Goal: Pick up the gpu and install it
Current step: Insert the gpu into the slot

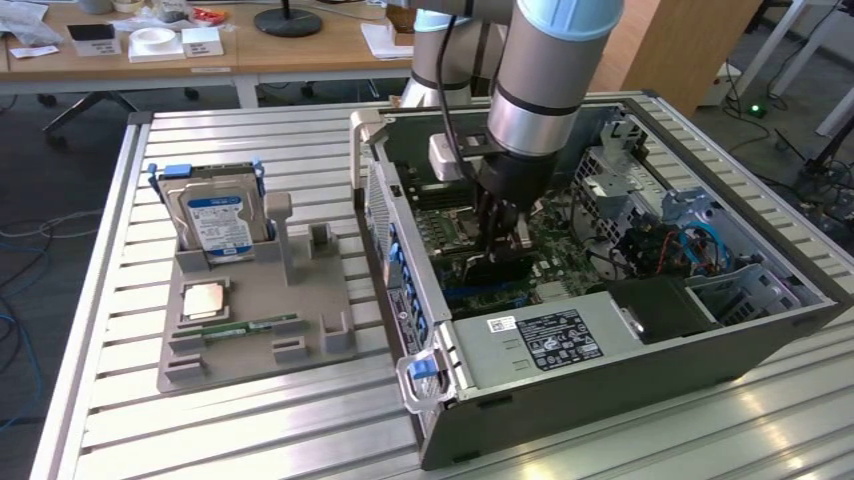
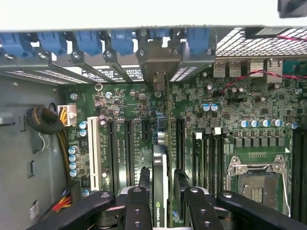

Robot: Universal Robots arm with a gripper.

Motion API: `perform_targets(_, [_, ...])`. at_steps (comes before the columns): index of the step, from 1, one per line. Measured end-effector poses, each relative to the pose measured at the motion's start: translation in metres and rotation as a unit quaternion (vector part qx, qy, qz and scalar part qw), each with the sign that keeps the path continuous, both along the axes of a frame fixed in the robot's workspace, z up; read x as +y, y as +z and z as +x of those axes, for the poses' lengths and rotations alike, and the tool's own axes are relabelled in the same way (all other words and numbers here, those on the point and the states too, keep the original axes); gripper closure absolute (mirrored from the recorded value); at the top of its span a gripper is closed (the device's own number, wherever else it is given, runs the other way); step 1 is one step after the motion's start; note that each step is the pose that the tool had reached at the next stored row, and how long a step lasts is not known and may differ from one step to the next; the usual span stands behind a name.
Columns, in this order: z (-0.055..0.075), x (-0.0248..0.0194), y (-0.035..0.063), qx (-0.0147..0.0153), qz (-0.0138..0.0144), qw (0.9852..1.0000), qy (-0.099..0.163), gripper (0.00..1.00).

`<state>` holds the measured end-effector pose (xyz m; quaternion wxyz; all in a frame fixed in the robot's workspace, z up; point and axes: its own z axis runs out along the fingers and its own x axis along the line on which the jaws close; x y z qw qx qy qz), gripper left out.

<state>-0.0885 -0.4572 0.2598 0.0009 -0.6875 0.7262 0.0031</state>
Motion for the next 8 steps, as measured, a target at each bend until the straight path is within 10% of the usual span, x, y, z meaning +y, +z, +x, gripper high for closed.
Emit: perform_targets(8, [0.0000,0.0000,-0.0009,0.0000,-0.0001,1.0000,0.000,0.66])
